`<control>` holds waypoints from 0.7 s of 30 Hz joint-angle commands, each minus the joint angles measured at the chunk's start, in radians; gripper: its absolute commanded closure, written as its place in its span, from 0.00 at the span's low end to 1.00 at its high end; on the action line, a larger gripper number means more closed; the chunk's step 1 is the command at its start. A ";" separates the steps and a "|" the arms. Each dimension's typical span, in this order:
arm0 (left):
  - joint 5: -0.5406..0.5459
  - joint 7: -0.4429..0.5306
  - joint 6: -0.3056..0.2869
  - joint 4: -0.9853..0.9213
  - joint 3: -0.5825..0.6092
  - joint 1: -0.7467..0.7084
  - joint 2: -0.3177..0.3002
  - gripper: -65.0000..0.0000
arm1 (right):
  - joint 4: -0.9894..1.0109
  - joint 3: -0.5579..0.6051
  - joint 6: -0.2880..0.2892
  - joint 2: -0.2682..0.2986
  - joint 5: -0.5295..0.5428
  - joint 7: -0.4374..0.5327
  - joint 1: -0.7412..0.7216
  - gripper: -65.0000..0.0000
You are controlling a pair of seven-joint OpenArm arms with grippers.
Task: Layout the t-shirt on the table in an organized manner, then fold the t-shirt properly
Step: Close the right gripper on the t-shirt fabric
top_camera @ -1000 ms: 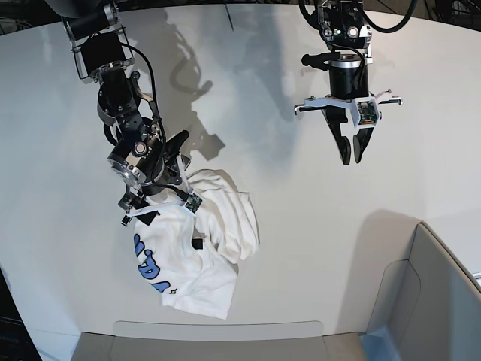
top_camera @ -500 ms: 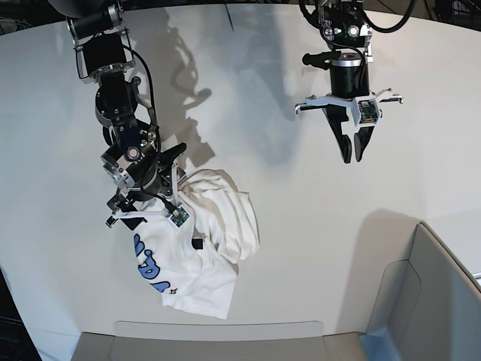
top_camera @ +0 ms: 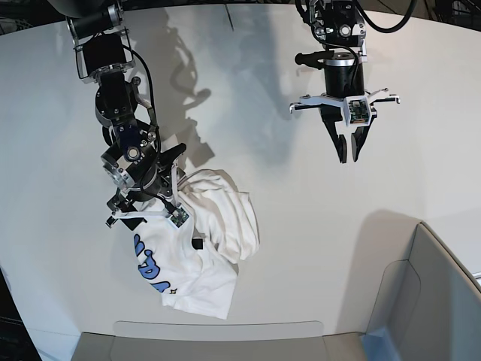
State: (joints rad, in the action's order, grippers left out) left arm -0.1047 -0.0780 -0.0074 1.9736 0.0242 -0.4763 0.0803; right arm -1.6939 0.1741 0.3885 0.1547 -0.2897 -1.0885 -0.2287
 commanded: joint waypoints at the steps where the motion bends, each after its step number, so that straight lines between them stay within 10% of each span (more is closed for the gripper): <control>1: -0.003 0.030 0.004 0.023 0.001 0.004 0.002 0.80 | -0.016 -0.002 -0.004 0.001 -0.006 0.011 -0.030 0.36; 12: -0.003 0.030 0.004 0.023 0.004 0.004 0.002 0.80 | -0.013 0.000 -0.004 -0.002 -0.006 0.011 -0.050 0.69; 21: -0.003 0.030 0.004 0.022 0.004 0.004 0.002 0.80 | -0.018 0.106 0.037 0.006 -0.007 0.006 -0.038 0.69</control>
State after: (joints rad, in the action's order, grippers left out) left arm -0.1043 -0.0784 -0.0082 1.9736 0.0265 -0.4740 0.0807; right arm -1.6936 0.2829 0.4229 0.1627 -0.2924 -1.0927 -0.2481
